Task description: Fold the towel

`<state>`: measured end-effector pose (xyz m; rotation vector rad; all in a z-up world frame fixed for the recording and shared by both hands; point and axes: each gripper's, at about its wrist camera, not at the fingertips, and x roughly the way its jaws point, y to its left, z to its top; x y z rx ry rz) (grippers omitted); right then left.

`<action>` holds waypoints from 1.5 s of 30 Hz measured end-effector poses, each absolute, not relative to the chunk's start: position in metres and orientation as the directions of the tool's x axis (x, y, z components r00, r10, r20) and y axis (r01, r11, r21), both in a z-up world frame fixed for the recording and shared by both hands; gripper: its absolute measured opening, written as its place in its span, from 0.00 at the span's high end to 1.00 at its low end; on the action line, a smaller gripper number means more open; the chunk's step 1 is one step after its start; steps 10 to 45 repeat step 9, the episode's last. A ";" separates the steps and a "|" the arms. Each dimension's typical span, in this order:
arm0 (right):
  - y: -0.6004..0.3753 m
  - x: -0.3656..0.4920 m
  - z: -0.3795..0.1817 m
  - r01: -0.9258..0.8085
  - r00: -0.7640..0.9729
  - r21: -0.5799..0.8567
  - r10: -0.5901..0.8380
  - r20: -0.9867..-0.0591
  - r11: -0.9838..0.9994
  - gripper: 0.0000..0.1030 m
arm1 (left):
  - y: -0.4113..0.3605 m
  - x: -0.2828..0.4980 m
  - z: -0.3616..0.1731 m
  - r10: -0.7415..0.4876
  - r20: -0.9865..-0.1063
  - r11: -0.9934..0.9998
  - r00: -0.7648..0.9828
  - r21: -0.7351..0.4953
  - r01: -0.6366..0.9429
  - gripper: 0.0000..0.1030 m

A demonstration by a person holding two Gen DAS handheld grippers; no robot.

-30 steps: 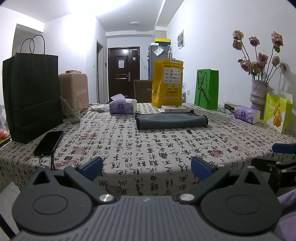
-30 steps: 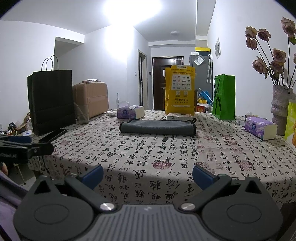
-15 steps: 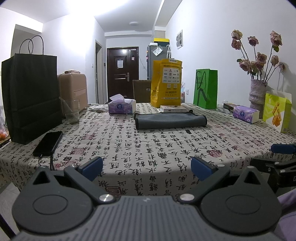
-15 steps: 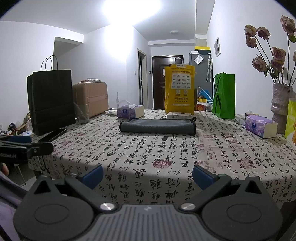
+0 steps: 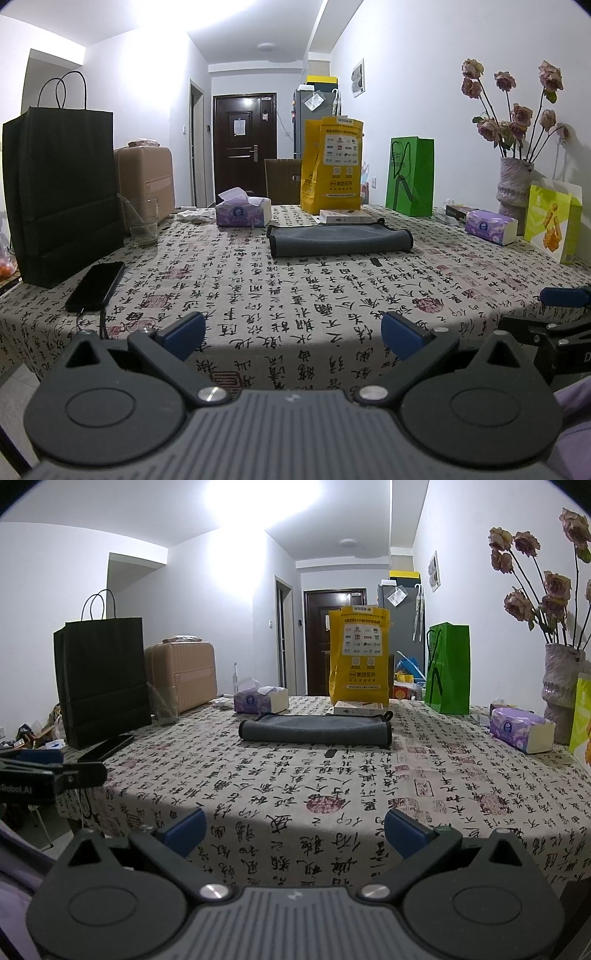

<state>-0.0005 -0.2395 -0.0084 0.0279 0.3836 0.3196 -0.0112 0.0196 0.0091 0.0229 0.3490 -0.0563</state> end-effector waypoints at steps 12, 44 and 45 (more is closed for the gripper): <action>-0.239 0.000 -0.010 -0.302 0.876 0.088 0.312 -0.368 0.949 0.00 | 0.020 -0.011 0.009 -0.051 -0.345 0.998 0.937 0.014 0.060 0.00; -0.239 0.000 -0.010 -0.302 0.876 0.088 0.312 -0.368 0.949 0.00 | 0.020 -0.011 0.009 -0.051 -0.345 0.998 0.937 0.014 0.060 0.00; -0.239 0.000 -0.010 -0.302 0.876 0.088 0.312 -0.368 0.949 0.00 | 0.020 -0.011 0.009 -0.051 -0.345 0.998 0.937 0.014 0.060 0.00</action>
